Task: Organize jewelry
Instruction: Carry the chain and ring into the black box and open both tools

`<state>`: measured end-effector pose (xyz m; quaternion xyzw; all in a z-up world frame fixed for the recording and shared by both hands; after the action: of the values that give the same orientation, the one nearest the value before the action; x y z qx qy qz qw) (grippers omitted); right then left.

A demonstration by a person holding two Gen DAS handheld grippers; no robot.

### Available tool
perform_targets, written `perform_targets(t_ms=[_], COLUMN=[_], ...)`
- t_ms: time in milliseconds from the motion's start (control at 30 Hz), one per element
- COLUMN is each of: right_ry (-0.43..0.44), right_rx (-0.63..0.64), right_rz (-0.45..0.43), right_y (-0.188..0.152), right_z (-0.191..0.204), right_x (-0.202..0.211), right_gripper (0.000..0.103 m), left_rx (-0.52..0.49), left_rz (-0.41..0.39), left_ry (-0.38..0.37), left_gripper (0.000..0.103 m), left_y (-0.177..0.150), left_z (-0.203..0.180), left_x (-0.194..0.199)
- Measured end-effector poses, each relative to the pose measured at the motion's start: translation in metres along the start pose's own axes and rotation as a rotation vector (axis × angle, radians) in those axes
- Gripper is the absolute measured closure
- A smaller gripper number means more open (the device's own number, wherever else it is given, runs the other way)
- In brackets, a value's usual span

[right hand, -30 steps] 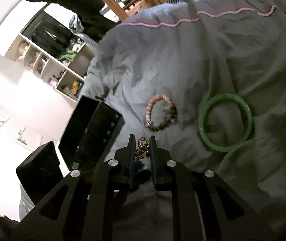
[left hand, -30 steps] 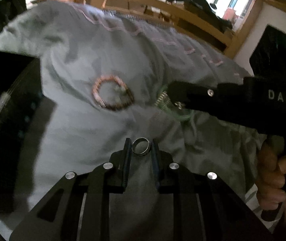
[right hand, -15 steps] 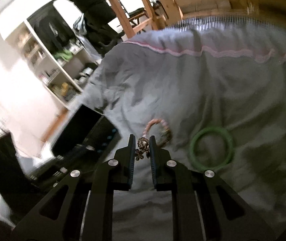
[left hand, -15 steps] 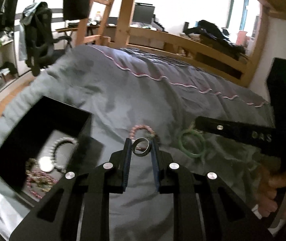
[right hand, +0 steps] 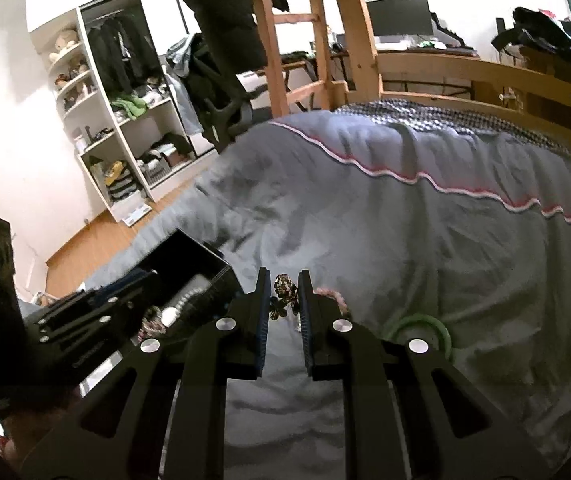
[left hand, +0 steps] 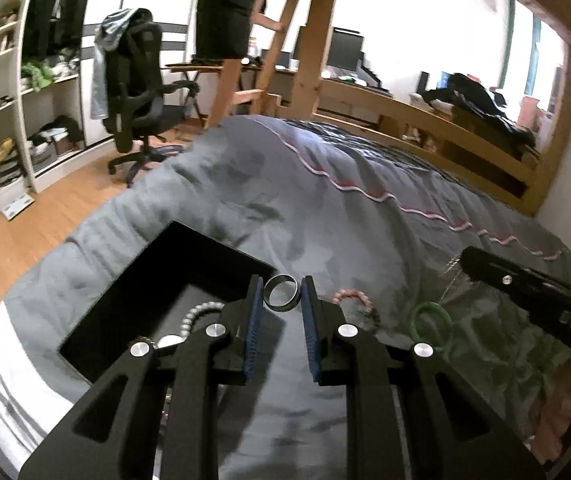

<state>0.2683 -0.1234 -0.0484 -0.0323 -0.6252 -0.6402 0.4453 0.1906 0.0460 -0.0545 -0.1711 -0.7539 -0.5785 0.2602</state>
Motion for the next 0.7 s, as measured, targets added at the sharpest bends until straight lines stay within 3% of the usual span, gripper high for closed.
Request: perform_targets(t_ms=[433, 700], right_ry=[0.079, 0.145], right_rx=[0.082, 0.126], right_rz=[-0.008, 0.018], right_y=[0.017, 0.019], right_z=[0.068, 0.112], right_x=[-0.016, -0.046], right_gripper=[0.088, 0.088], left_rx=[0.116, 0.169], left_rz=[-0.041, -0.036], left_ry=[0.136, 0.176], left_gripper=[0.084, 0.084], left_y=[0.011, 0.013], left_z=[0.047, 0.071], left_x=[0.009, 0.011])
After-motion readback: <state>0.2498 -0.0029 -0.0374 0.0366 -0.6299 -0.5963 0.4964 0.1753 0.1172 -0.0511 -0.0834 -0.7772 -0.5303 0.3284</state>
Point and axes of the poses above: each gripper's, at about its wrist camera, not at the fingertips, and x roughly against the way its jaws point, z to its left, y to its top, the point moved 9 cm from there along -x, roughly the way its jaws point, and after that the axes turned 5 degrees about -y, right-handed, at the moved point
